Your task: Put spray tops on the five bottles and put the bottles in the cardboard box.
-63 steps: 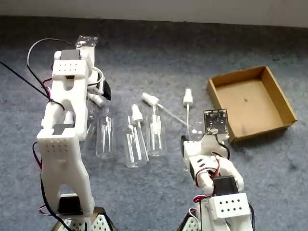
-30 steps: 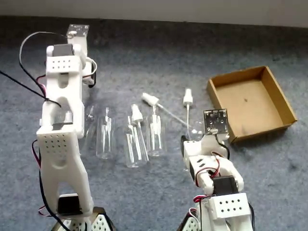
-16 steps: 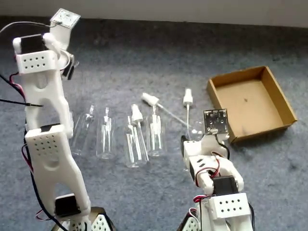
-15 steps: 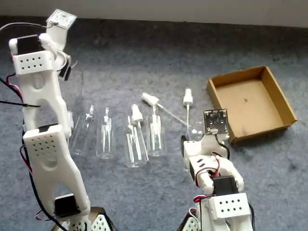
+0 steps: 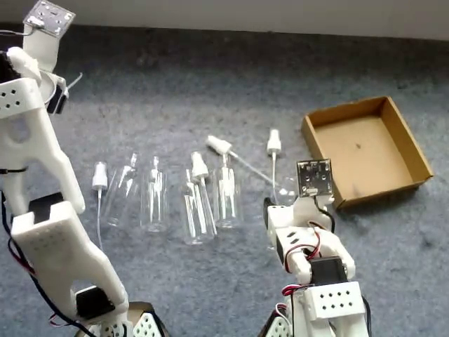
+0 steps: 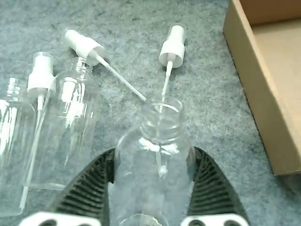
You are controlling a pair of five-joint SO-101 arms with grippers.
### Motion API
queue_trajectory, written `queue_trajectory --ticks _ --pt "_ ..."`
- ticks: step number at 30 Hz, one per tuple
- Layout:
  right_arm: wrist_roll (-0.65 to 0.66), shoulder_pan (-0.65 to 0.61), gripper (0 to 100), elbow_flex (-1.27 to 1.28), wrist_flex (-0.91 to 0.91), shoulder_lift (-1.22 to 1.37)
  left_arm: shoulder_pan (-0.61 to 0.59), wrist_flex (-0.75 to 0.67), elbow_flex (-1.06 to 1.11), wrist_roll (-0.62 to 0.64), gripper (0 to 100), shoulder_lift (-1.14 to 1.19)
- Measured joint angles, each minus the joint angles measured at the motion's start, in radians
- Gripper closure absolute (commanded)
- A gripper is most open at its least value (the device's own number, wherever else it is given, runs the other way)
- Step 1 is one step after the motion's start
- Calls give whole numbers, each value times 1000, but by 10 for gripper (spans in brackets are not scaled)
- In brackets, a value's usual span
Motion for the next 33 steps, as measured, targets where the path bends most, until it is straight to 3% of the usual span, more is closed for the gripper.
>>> queue_trajectory --ticks 13,24,33 --pt "0 0 961 0 0 0 11 2 623 -288 982 -528" --pt "0 0 961 0 0 0 -35 -8 1028 -624 985 -738" --pt "0 0 961 0 0 0 -84 -233 1344 -758 985 -750"
